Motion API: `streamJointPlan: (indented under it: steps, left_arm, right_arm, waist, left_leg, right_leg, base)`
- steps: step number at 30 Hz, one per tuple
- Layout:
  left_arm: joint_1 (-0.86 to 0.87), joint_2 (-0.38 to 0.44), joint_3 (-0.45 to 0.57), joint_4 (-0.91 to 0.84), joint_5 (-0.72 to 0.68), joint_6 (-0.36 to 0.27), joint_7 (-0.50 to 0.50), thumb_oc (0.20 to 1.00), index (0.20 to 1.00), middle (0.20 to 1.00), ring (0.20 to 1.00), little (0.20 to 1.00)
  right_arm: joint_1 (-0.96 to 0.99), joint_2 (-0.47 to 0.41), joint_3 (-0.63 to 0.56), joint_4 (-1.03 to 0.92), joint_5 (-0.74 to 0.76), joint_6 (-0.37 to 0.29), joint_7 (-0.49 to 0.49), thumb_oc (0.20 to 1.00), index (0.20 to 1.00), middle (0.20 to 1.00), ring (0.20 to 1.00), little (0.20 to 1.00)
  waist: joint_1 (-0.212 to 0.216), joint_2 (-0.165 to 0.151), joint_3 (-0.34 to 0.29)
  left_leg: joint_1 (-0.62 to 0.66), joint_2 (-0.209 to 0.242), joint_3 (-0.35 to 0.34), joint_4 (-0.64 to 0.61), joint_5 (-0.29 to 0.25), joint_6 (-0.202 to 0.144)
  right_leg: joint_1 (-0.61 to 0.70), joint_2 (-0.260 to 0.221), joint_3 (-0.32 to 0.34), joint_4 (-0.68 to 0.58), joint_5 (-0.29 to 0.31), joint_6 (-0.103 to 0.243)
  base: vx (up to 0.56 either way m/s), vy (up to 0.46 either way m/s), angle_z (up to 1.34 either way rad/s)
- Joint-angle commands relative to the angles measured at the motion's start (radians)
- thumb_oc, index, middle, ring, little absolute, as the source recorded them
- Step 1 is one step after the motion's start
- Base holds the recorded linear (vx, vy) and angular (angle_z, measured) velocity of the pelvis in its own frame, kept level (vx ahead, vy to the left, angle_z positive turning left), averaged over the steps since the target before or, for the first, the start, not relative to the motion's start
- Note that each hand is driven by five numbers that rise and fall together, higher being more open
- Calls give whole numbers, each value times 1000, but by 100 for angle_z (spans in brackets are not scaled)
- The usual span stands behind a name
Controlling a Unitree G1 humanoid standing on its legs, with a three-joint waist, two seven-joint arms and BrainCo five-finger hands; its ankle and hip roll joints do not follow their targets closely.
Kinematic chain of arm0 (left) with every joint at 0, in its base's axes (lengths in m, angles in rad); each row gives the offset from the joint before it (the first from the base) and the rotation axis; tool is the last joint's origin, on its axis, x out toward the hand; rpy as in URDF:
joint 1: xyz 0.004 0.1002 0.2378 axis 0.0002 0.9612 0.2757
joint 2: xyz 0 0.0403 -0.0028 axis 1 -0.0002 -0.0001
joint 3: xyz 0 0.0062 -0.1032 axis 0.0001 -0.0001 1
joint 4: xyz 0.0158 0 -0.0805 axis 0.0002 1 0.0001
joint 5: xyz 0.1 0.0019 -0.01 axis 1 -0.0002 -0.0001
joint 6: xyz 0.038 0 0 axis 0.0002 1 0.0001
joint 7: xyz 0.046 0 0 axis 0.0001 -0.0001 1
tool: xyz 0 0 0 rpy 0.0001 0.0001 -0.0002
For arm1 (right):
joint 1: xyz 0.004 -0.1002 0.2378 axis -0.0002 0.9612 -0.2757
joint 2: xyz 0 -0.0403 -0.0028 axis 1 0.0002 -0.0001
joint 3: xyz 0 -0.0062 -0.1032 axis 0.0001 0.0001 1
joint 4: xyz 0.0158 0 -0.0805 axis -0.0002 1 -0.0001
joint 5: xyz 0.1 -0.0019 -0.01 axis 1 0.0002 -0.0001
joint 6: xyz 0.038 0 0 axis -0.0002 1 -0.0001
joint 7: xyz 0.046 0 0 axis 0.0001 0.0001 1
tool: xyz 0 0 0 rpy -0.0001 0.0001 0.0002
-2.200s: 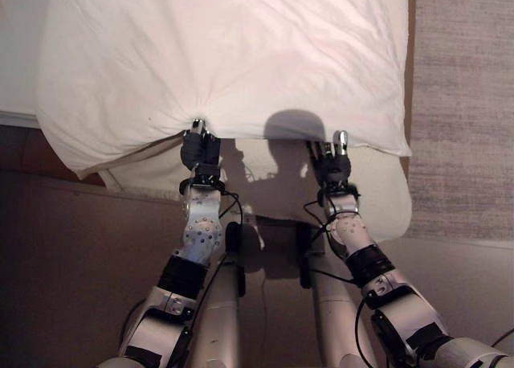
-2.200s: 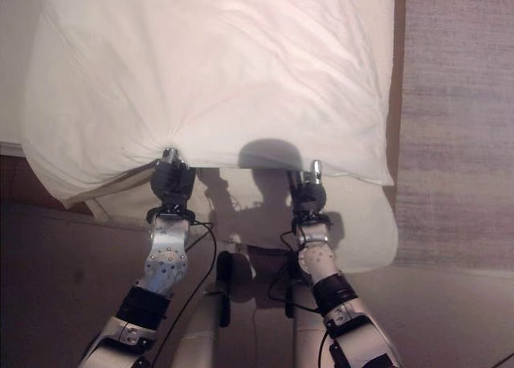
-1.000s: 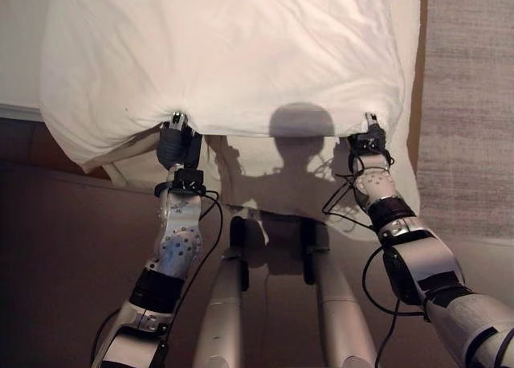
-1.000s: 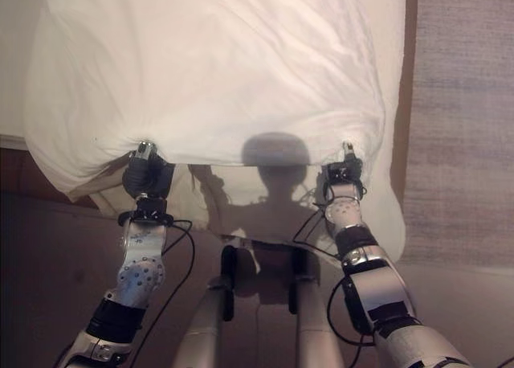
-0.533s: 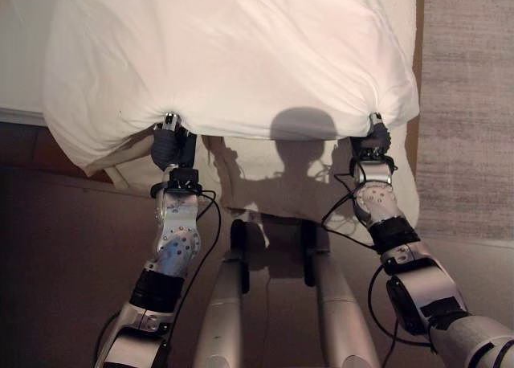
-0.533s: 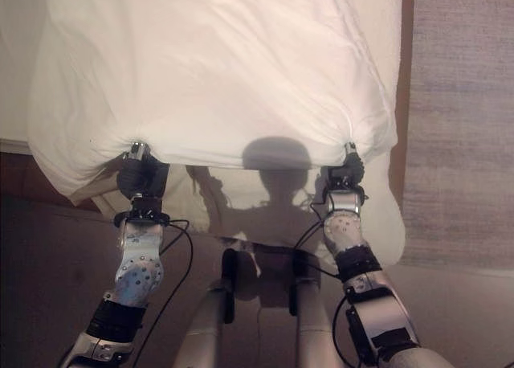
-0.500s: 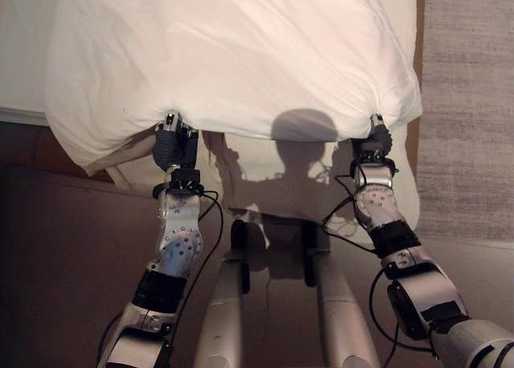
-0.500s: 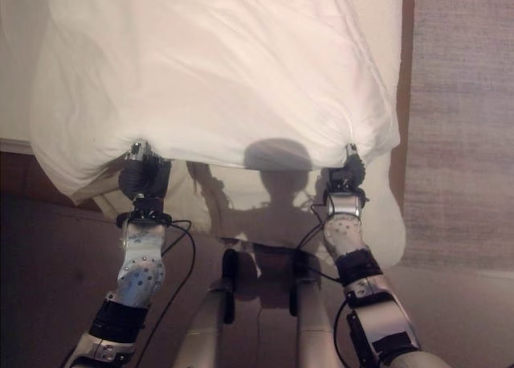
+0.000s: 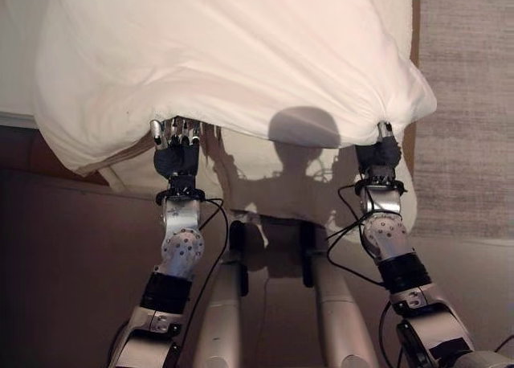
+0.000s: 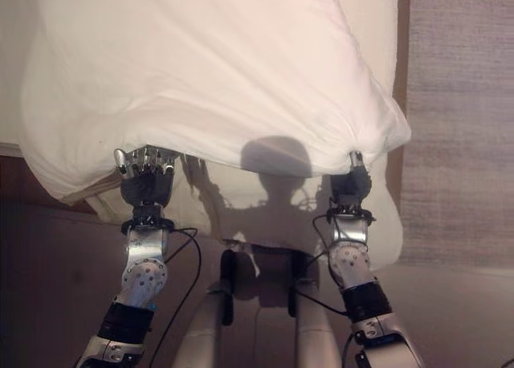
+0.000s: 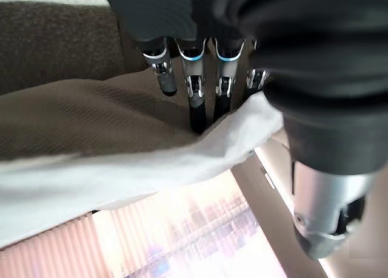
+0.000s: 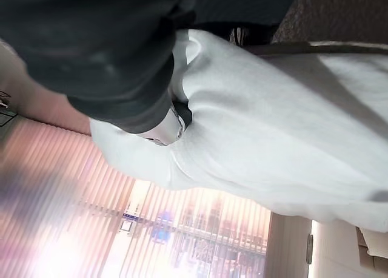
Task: Make the bed
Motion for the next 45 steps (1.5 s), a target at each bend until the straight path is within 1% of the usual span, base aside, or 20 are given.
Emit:
streamJointPlan:
  steps: [1,5,6,8,9,13,16,17,18,24,26,29,30,31,33,36,37,39,41,45]
  left_arm:
    - [-18,31,68,75,-19,-55,-4,1000,1000,1000,1000,1000]
    - [-40,61,71,169,-26,-33,38,1000,1000,1000,1000,1000]
    - [-45,72,64,225,-27,-6,78,1000,1000,1000,1000,1000]
    - [-46,75,57,236,-33,4,86,1000,1000,1000,1000,1000]
    - [-48,91,51,286,-13,40,115,1000,1000,1000,1000,1000]
    - [-51,103,21,365,-52,103,171,1000,1000,1000,1000,1000]
    - [-86,103,10,407,-70,120,247,1000,1000,1000,1000,1000]
    - [-87,103,10,407,-70,120,248,1000,1000,1000,1000,1000]
    - [-96,102,14,431,-75,142,264,1000,1000,1000,1000,1000]
    - [-140,96,38,510,-100,159,275,1000,1000,1000,1000,1000]
    - [-181,87,72,553,-110,139,285,1000,1000,1000,1000,1000]
    - [-200,89,83,569,-104,135,283,1000,1000,1000,1000,1000]
    - [-237,79,117,590,-76,98,294,1000,1000,1000,1000,1000]
    - [-250,77,125,597,-70,90,290,1000,1000,1000,1000,1000]
    - [-252,77,126,599,-70,90,289,1000,1000,1000,1000,1000]
    - [-279,75,137,564,-50,36,231,1000,1000,1000,1000,1000]
    - [-278,75,137,564,-50,34,229,1000,1000,1000,1000,1000]
    - [-282,65,146,544,-66,4,205,1000,1000,1000,1000,1000]
    - [-293,62,146,539,-63,-24,197,1000,1000,1000,1000,1000]
    - [-316,69,151,542,-65,-52,198,1000,1000,1000,1000,1000]
  right_arm:
    - [138,-10,-36,-106,-12,-59,75,200,200,200,200,200]
    - [139,-19,-42,-116,-7,-46,92,200,200,200,200,200]
    - [135,-27,-40,-120,-12,-41,93,200,200,200,200,200]
    - [133,-29,-39,-122,-13,-37,95,200,200,200,200,200]
    - [128,-34,-42,-117,-13,-30,97,200,200,200,200,200]
    - [117,-50,-36,-116,-16,-12,107,200,200,200,200,200]
    - [107,-55,-24,-130,-36,-4,89,200,200,200,200,200]
    - [107,-55,-24,-131,-37,-4,88,200,200,200,200,200]
    - [110,-58,-25,-138,-46,0,83,200,200,200,200,200]
    - [114,-52,-31,-157,-70,8,72,200,200,200,200,200]
    - [118,-48,-31,-160,-78,6,69,200,200,200,200,200]
    - [116,-48,-31,-161,-82,5,68,200,200,200,200,200]
    - [128,-41,-32,-169,-85,-2,68,200,200,200,200,200]
    - [132,-37,-32,-173,-87,-2,69,200,200,200,200,200]
    - [132,-37,-31,-174,-88,-2,69,200,200,200,200,200]
    - [149,-30,-30,-183,-86,-9,88,200,200,200,200,200]
    - [149,-30,-29,-183,-86,-10,89,200,200,200,200,200]
    - [156,-27,-25,-185,-79,-9,99,200,200,200,200,200]
    - [161,-26,-23,-182,-72,-12,104,200,200,200,200,200]
    - [164,-24,-15,-179,-56,-19,110,200,200,200,200,200]
  waist:
    - [-55,1,-116]
    - [-64,6,-117]
    - [-67,10,-115]
    - [-68,13,-115]
    - [-68,17,-110]
    - [-74,28,-99]
    - [-78,34,-90]
    - [-78,35,-89]
    - [-80,35,-85]
    - [-88,31,-78]
    - [-95,26,-75]
    - [-96,24,-73]
    - [-103,14,-74]
    - [-106,11,-74]
    - [-106,11,-74]
    - [-116,-6,-79]
    - [-116,-6,-80]
    - [-117,-12,-84]
    - [-121,-16,-91]
    - [-128,-23,-102]
  left_leg:
    - [-25,-92,84,-9,-23,82]
    - [-33,-87,87,5,-27,82]
    - [-31,-87,88,4,-28,82]
    - [-30,-86,89,3,-27,82]
    - [-26,-86,91,3,-28,83]
    - [-23,-85,95,2,-23,85]
    - [-20,-85,101,6,-23,85]
    - [-19,-85,101,6,-22,85]
    - [-13,-85,103,4,-24,86]
    - [-17,-82,107,18,-28,85]
    - [-20,-79,111,22,-32,85]
    - [-21,-78,111,22,-32,84]
    - [-23,-75,113,22,-34,82]
    - [-24,-74,114,23,-34,81]
    - [-25,-74,115,24,-34,81]
    - [-38,-69,115,34,-37,77]
    - [-40,-69,116,35,-37,77]
    - [-46,-68,117,38,-40,76]
    - [-53,-64,120,40,-41,75]
    - [-67,-60,125,50,-44,73]
  right_leg:
    - [39,91,35,-148,73,16]
    - [33,91,37,-135,71,15]
    - [35,90,38,-134,72,17]
    - [35,90,38,-135,73,18]
    - [40,89,38,-136,72,20]
    - [46,84,39,-135,73,22]
    - [54,84,40,-136,73,22]
    - [55,84,40,-136,73,22]
    - [61,84,43,-139,72,23]
    - [62,84,48,-136,70,24]
    - [60,85,51,-133,70,23]
    - [58,86,53,-132,69,24]
    - [53,88,56,-131,68,22]
    - [50,90,57,-128,67,22]
    - [49,90,58,-126,66,22]
    - [36,93,57,-120,67,21]
    - [34,93,58,-119,67,21]
    - [27,94,58,-115,66,21]
    - [16,96,60,-110,65,21]
    - [3,98,63,-103,66,21]
  base:
    - [0,0,0]
    - [0,0,0]
    - [0,0,0]
    - [0,0,0]
    - [0,0,0]
    - [0,0,0]
    - [0,0,0]
    - [8,7,-4]
    - [5,7,-4]
    - [2,3,-2]
    - [0,0,0]
    - [0,0,0]
    - [0,0,0]
    - [0,0,0]
    - [0,0,0]
    - [0,0,0]
    - [0,0,0]
    - [0,0,0]
    - [5,5,-5]
    - [6,4,-7]
